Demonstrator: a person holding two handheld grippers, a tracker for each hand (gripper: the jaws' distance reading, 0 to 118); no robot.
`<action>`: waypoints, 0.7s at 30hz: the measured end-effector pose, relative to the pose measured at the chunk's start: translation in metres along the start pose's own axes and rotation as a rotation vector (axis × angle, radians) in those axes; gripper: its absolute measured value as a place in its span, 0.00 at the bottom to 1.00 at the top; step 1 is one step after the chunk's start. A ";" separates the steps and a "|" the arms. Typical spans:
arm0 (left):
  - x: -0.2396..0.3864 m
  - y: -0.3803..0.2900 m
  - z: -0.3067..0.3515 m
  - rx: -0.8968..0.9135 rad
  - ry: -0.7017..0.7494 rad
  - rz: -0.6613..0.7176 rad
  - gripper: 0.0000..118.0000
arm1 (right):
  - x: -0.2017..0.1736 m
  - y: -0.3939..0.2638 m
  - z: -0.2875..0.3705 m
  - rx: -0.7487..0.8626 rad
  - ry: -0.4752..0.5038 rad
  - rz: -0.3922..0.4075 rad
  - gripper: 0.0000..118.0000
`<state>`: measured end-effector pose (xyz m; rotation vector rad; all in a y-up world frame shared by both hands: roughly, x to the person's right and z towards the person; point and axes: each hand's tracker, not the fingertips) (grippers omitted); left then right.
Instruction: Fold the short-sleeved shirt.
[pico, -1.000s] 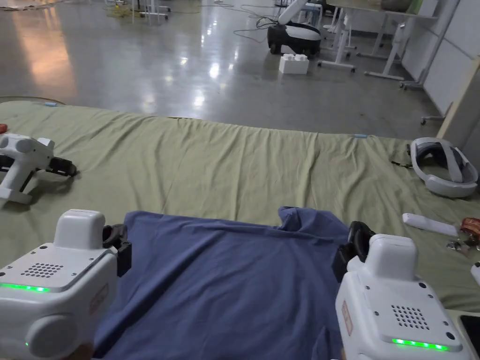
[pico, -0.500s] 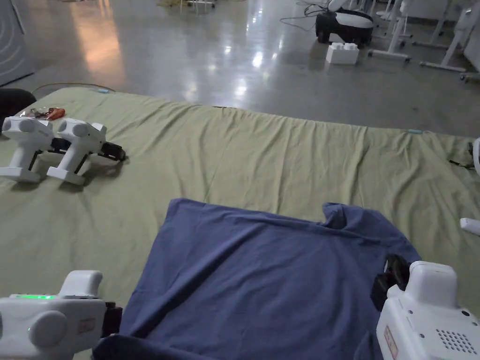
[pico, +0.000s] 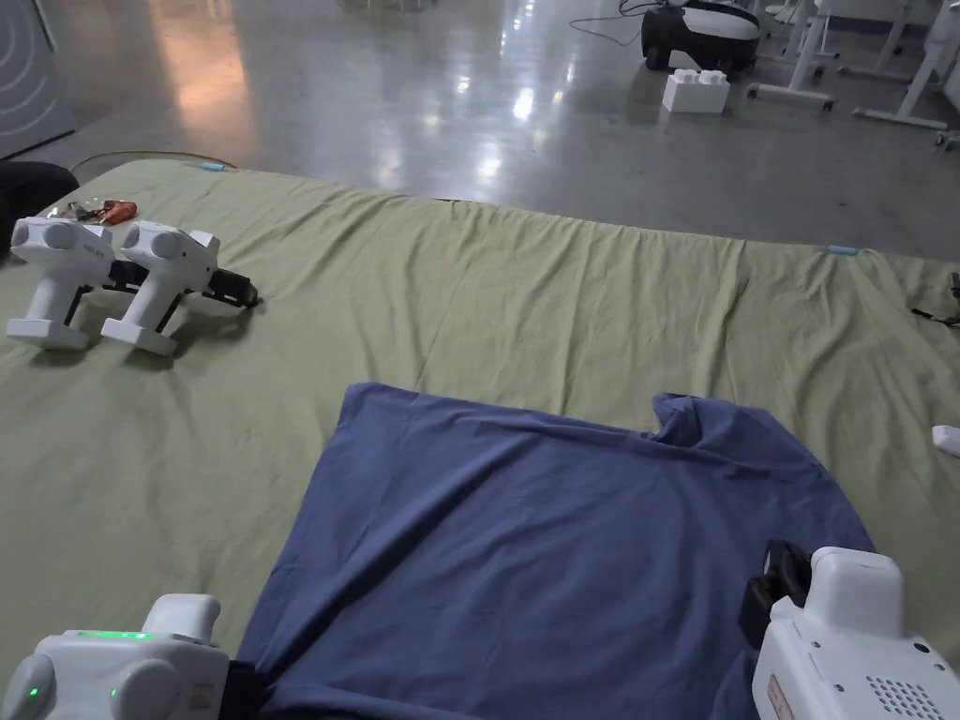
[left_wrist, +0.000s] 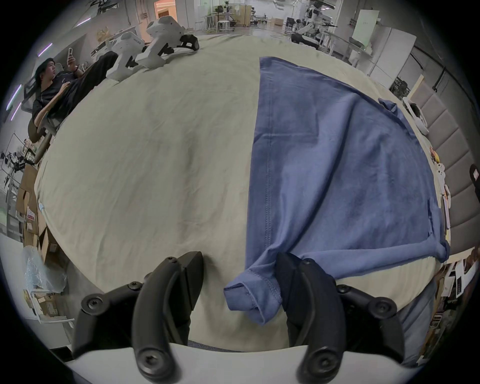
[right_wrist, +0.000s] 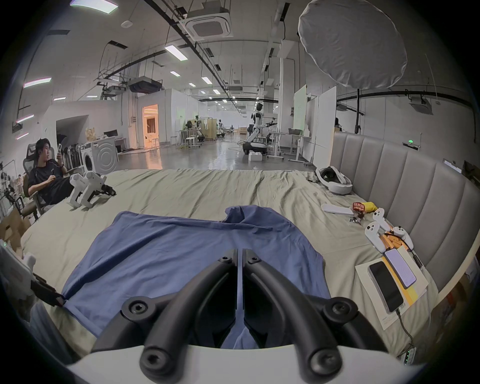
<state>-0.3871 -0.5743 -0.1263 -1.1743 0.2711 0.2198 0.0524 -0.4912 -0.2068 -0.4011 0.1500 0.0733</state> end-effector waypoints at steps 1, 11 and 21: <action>0.000 0.000 -0.001 0.004 0.005 0.001 0.56 | 0.000 -0.001 0.000 -0.005 0.000 0.000 0.05; -0.007 -0.003 -0.004 0.055 -0.082 0.019 0.10 | 0.015 -0.018 0.006 -0.072 -0.002 0.011 0.05; 0.002 -0.002 0.041 0.153 -0.098 -0.014 0.09 | 0.068 -0.020 0.033 -0.256 -0.089 0.056 0.28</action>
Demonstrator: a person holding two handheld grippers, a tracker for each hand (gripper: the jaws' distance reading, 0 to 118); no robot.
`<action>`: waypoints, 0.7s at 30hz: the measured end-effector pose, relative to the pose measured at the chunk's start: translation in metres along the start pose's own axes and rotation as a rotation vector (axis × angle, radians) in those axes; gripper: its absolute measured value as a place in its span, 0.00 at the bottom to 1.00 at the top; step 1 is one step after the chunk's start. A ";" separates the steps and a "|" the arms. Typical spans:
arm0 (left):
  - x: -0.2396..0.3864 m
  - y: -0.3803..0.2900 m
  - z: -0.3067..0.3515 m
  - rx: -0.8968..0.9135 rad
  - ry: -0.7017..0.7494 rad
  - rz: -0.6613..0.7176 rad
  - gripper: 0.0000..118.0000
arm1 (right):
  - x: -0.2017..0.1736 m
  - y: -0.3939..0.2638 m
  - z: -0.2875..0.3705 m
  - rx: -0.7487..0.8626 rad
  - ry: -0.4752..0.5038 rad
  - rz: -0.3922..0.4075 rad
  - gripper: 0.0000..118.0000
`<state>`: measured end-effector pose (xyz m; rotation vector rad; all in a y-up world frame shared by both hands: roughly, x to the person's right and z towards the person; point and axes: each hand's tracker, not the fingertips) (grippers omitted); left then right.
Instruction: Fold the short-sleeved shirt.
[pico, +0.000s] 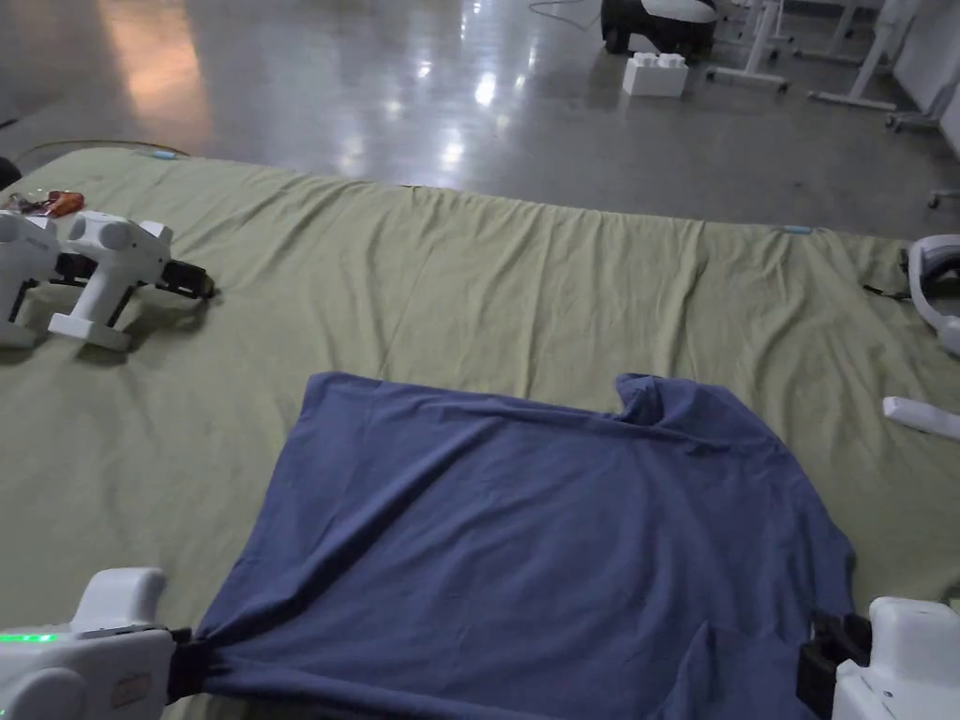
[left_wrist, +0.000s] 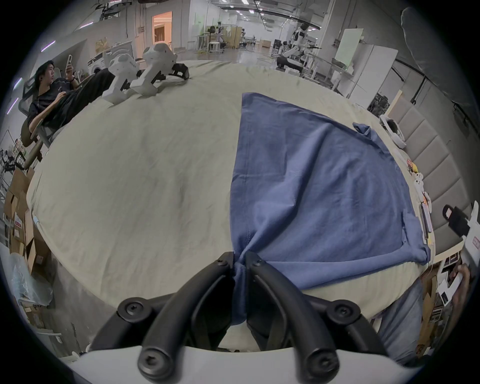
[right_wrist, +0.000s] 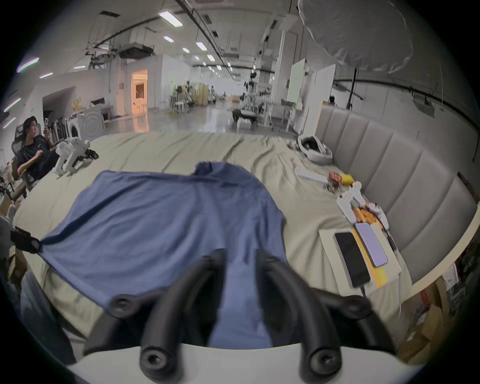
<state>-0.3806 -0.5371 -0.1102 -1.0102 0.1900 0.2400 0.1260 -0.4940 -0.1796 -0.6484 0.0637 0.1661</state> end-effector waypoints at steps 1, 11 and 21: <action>0.001 -0.001 0.001 0.005 -0.004 0.002 0.09 | 0.008 -0.003 0.000 -0.045 0.008 -0.009 0.42; 0.006 -0.001 -0.003 -0.014 -0.005 0.007 0.09 | 0.041 -0.061 0.002 -0.314 0.070 -0.020 0.54; 0.004 0.000 -0.010 -0.036 -0.008 0.013 0.09 | 0.034 -0.095 -0.043 -0.436 0.073 -0.016 0.37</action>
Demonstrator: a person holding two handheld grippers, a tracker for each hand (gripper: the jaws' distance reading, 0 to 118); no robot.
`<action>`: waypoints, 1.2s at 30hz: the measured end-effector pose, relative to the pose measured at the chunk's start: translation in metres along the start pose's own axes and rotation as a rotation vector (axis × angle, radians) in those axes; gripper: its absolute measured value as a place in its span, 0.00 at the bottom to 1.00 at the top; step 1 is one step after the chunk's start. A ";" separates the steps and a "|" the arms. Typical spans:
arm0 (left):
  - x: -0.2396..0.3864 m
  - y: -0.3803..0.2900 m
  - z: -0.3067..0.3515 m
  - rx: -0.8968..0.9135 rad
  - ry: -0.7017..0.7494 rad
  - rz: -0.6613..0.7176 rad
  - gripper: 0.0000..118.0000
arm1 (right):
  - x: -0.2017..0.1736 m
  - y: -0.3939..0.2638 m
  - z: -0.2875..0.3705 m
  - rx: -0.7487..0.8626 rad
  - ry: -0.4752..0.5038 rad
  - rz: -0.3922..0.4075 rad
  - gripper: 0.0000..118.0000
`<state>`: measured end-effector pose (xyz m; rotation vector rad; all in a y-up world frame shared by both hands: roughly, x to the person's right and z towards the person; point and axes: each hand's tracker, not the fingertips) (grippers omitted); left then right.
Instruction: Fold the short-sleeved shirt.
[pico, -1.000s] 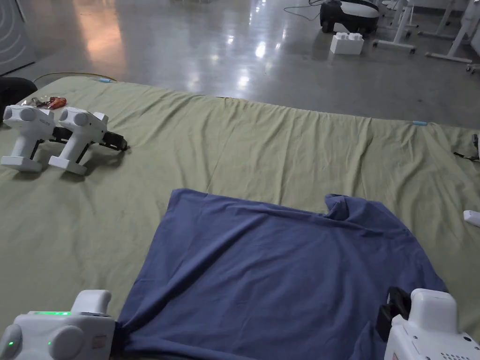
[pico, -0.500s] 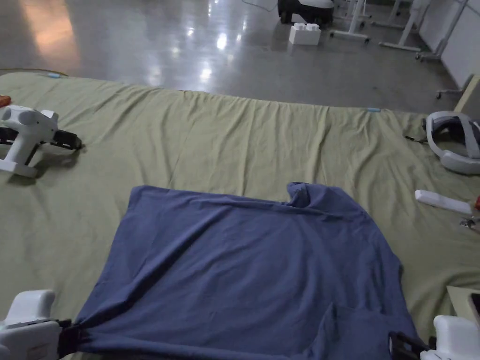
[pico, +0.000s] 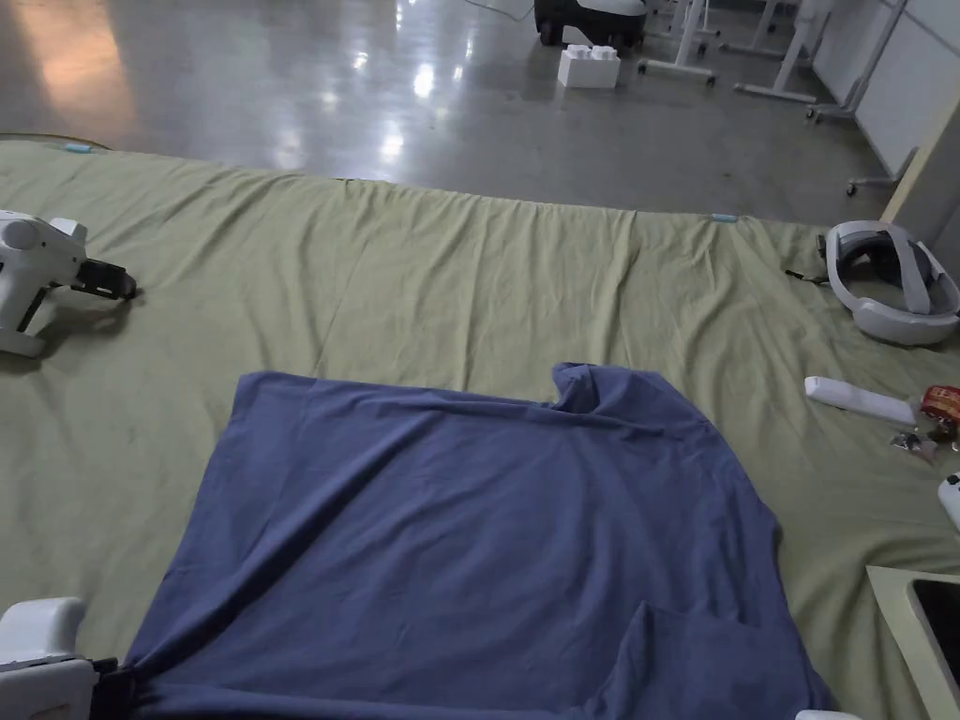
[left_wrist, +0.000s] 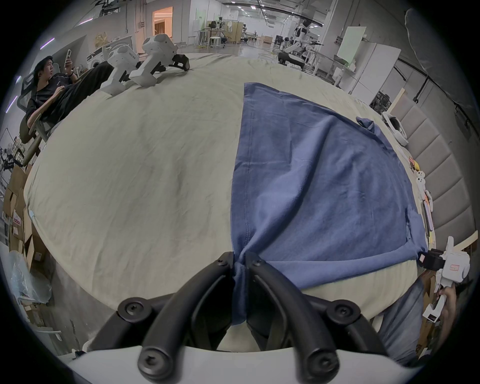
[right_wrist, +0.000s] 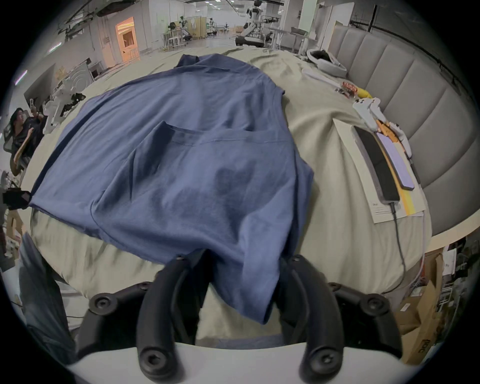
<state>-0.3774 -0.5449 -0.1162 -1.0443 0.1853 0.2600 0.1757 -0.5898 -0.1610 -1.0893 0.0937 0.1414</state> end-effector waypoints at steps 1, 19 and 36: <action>-0.002 -0.001 -0.002 -0.002 0.000 0.000 0.09 | 0.000 0.000 -0.001 0.015 0.019 -0.015 0.34; 0.001 0.041 0.017 0.140 -0.040 0.006 0.09 | 0.005 0.064 0.056 0.202 0.043 0.012 0.08; 0.021 0.175 -0.069 0.044 0.005 0.009 0.09 | 0.008 0.208 -0.031 0.210 0.012 -0.008 0.08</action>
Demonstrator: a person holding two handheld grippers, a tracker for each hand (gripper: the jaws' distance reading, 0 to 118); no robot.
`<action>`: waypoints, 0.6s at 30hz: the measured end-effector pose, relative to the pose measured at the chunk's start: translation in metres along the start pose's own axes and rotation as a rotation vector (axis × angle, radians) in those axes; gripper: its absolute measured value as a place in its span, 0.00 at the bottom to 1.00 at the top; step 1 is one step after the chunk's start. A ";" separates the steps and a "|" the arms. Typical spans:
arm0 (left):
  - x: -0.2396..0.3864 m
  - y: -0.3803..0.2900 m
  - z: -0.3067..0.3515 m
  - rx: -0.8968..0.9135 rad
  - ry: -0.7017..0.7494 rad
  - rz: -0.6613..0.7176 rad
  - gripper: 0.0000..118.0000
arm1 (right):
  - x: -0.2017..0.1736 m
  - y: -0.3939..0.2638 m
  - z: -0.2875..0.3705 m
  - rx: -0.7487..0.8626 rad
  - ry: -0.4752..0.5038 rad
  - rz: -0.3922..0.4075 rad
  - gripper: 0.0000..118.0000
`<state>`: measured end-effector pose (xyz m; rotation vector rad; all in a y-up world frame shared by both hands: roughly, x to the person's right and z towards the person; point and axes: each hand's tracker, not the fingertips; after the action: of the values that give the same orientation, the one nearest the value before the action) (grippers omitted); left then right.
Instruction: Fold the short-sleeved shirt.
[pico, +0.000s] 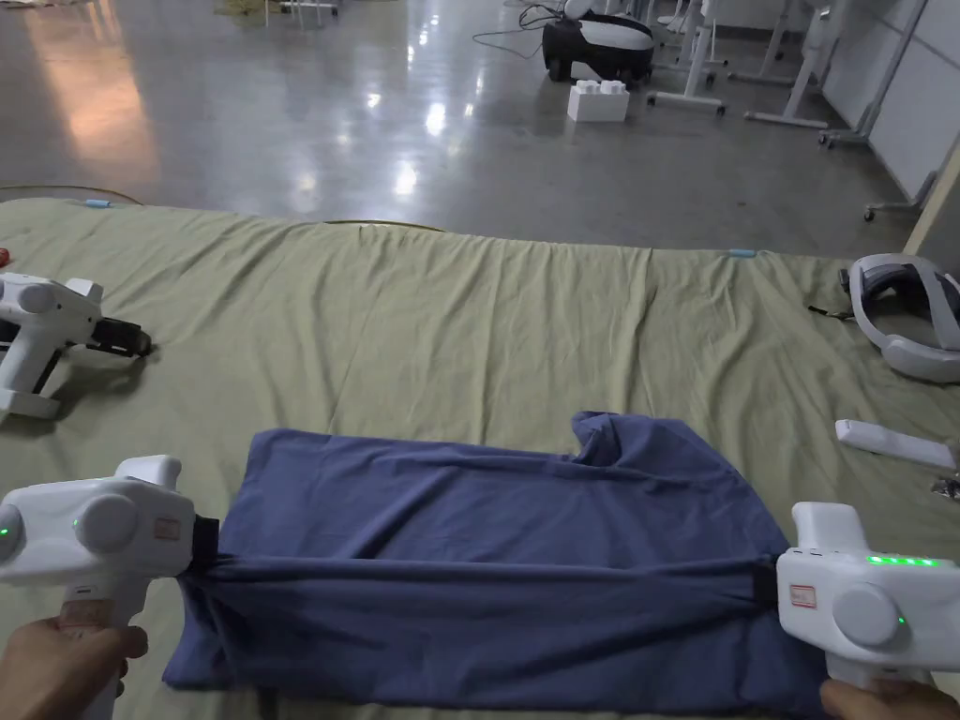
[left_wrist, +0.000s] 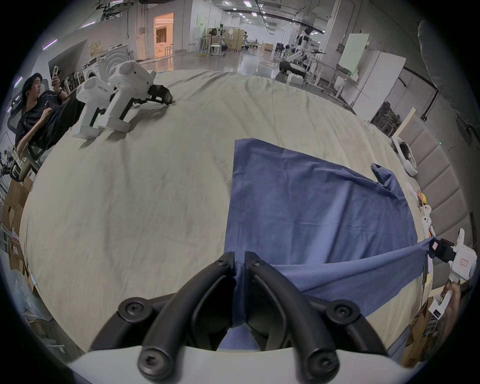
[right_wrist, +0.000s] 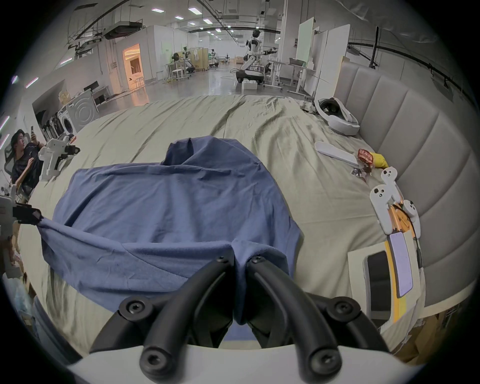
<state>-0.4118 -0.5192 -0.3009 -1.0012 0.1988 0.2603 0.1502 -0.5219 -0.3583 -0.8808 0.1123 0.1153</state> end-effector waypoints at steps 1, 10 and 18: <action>0.003 0.000 -0.002 -0.007 -0.001 0.005 0.09 | 0.000 0.003 -0.007 -0.018 -0.006 0.005 0.08; 0.012 0.000 -0.016 -0.039 0.009 0.020 0.32 | -0.007 0.003 -0.023 -0.029 -0.079 0.040 0.49; 0.024 -0.009 0.038 0.220 -0.075 -0.064 0.44 | -0.019 0.001 0.046 0.278 -0.054 -0.010 0.51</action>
<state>-0.3841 -0.4888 -0.2807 -0.7771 0.1233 0.2119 0.1332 -0.4868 -0.3275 -0.6004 0.0708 0.1109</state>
